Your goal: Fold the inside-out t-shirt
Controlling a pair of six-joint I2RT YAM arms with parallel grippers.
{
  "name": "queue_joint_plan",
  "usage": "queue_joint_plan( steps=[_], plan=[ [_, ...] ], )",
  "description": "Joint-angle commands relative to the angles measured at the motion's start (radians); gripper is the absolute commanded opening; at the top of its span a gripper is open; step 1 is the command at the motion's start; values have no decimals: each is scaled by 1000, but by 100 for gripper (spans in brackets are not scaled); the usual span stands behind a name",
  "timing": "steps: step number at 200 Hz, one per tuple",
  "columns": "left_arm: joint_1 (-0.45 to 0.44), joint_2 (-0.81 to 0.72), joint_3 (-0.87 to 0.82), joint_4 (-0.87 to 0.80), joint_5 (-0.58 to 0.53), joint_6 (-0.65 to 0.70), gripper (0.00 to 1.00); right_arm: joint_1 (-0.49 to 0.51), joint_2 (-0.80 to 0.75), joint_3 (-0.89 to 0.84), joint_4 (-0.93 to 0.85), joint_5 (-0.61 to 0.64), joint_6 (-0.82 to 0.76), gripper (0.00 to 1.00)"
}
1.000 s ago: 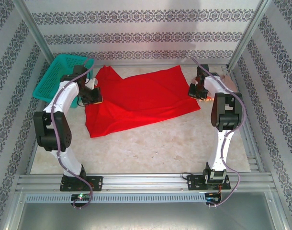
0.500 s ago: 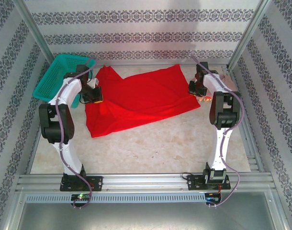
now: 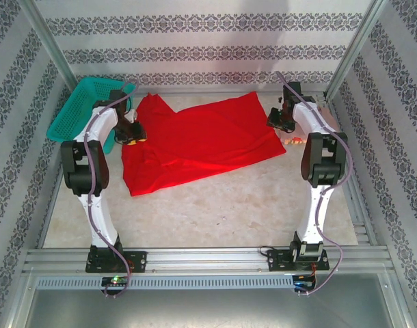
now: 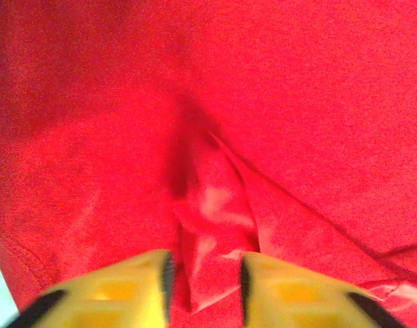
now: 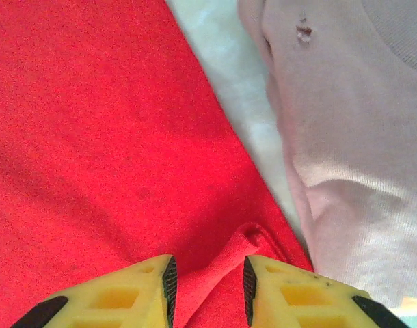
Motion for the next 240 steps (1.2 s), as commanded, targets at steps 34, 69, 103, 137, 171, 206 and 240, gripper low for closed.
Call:
queue_joint_plan(
  steps=[34, 69, 103, 137, 171, 206, 240],
  plan=[
    [11, -165, -122, 134, 80, -150, 51, 124, -332, -364, 222, -140, -36, 41],
    [13, -455, -578, 396, 134, -311, 54, 507, -430, -506, 420, -141, -254, 50],
    [22, -574, -797, 549, 104, -415, 55, 744, -267, -387, 478, -94, -446, 56],
    [35, -607, -856, 577, 57, -442, 55, 820, -52, -163, 417, -116, -552, 59],
    [63, -650, -892, 576, 39, -452, 55, 834, 105, 11, 348, -99, -577, 58],
    [74, -678, -895, 551, 33, -430, 56, 834, 187, 107, 292, -113, -591, 56],
    [77, -685, -896, 545, 43, -425, 56, 834, 221, 156, 259, -136, -600, 56]
  ],
)
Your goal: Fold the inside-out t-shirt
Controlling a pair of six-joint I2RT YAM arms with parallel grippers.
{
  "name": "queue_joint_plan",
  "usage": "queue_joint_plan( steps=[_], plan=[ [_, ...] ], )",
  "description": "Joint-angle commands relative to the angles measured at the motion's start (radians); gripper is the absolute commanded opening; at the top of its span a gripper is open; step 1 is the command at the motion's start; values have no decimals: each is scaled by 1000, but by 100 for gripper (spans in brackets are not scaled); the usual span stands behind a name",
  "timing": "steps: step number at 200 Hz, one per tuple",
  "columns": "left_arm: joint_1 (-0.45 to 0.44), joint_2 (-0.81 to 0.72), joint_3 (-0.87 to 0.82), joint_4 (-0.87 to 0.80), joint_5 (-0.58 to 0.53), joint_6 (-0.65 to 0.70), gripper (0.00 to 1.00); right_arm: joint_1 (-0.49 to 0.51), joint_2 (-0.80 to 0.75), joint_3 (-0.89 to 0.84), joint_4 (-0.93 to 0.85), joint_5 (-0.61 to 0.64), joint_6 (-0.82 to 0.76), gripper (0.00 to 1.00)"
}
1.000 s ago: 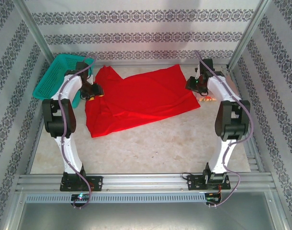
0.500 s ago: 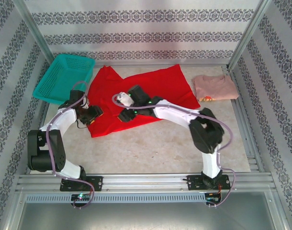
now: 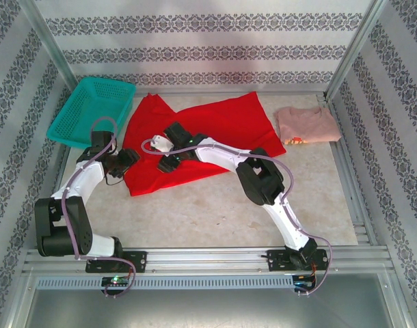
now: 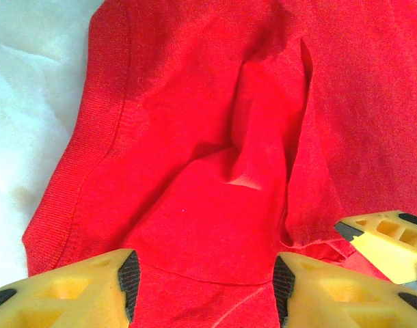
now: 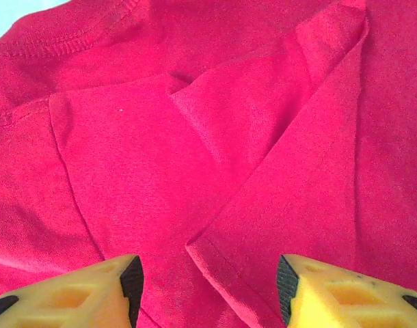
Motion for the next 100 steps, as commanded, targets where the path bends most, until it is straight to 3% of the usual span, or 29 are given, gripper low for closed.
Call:
queue_joint_plan(
  steps=[1, 100],
  plan=[
    [14, -20, -9, 5, -5, 6, 56, 7, 30, 64, -56, -26, -28, 56],
    [15, -30, -4, -6, 0, 23, 56, 16, 135, 239, -209, 3, -85, 53]
  ],
)
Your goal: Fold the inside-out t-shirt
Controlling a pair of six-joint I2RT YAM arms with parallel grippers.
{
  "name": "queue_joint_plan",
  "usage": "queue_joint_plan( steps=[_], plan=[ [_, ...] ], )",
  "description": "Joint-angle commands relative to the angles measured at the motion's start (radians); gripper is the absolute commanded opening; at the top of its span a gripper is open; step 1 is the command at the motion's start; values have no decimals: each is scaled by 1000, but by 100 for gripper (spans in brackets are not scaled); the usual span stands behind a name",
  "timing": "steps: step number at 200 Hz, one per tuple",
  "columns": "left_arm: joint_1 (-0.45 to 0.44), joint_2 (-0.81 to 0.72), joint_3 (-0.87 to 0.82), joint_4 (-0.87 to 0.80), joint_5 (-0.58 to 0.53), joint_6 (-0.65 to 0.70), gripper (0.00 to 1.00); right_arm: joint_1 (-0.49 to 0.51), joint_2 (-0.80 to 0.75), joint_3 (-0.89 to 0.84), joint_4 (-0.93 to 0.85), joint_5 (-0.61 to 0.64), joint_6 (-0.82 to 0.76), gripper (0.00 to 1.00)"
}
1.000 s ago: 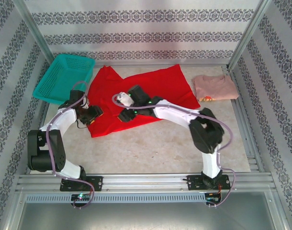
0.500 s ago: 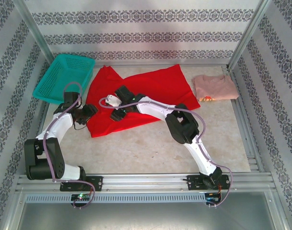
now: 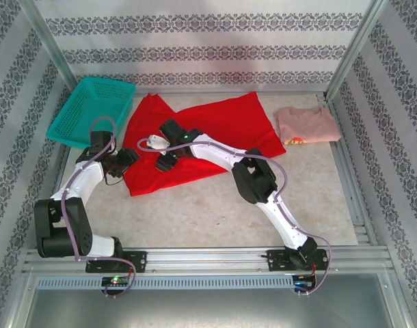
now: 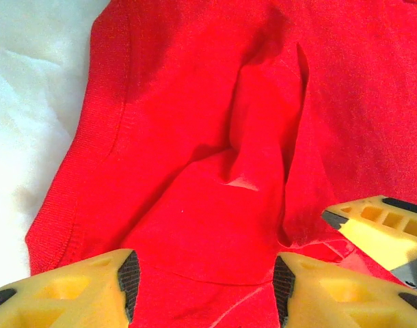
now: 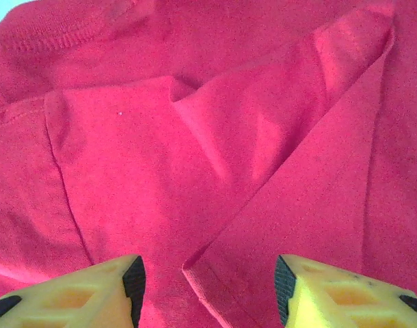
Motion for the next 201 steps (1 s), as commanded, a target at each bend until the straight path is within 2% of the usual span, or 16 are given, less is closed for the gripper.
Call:
queue_joint_plan(
  steps=[1, 28, 67, 116, 159, 201],
  plan=[
    [11, -21, -4, -5, 0, 22, 56, 14, 30, 39, -47, 15, -29, 53],
    [11, -21, -4, -6, -1, 25, 56, 14, 43, 58, -60, 27, -34, 48],
    [11, -16, -6, -3, 2, 26, 56, 3, 37, 65, -49, 23, -11, 24],
    [11, -10, -4, 2, 9, 26, 56, -34, 9, 62, -24, -20, 47, 7],
    [11, -13, -17, 12, 31, 22, 56, -90, -45, 10, 48, -83, 154, 3],
    [10, -25, -34, 27, 74, 25, 56, -159, -38, 16, 120, -134, 327, 4]
  ],
)
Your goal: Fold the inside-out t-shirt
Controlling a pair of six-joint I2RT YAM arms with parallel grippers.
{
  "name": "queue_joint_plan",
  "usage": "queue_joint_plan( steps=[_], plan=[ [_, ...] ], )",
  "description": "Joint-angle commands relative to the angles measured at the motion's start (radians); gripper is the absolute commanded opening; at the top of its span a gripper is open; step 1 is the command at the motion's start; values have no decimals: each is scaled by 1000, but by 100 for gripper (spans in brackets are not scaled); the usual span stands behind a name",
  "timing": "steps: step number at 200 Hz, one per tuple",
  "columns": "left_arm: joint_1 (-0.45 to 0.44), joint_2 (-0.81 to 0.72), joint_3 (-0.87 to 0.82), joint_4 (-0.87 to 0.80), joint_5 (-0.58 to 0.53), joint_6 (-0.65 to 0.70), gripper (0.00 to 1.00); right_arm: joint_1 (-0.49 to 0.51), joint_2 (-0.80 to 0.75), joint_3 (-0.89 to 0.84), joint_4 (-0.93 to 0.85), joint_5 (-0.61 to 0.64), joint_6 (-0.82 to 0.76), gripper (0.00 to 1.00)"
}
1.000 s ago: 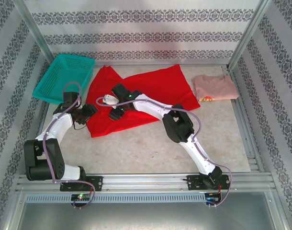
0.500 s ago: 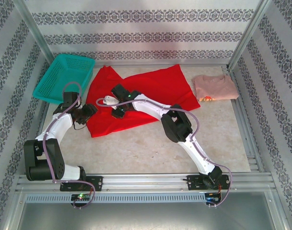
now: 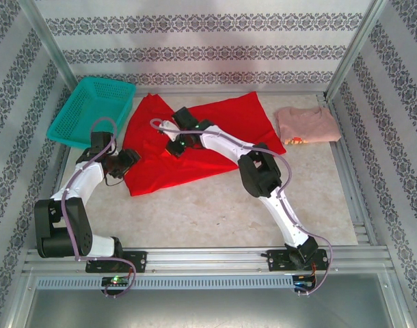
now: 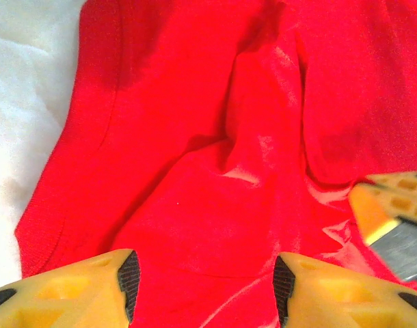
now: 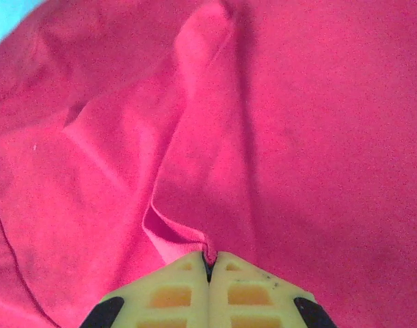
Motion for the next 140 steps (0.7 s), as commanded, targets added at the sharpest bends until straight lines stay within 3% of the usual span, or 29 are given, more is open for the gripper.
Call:
queue_joint_plan(
  steps=[1, 31, 55, 76, 101, 123, 140],
  plan=[
    [10, -25, -22, 24, 40, 22, 56, -40, -43, -5, 73, -57, 145, 4],
    [8, -41, -47, 42, 76, 23, 56, -89, 9, 55, 45, -26, 262, 17],
    [1, -56, -71, 60, 104, 21, 57, -126, 16, 68, 0, 25, 329, 43],
    [-21, -77, -94, 90, 147, 0, 58, -158, -46, 32, -37, 33, 330, 50],
    [-119, -94, -100, 151, 156, -8, 62, -225, -253, -227, -66, 77, 315, 51],
    [-192, -41, -92, 217, 141, -25, 63, -365, -482, -575, -42, 105, 354, 52],
    [-206, 13, -84, 237, 135, -27, 63, -489, -557, -709, -62, 111, 366, 52]
  ],
)
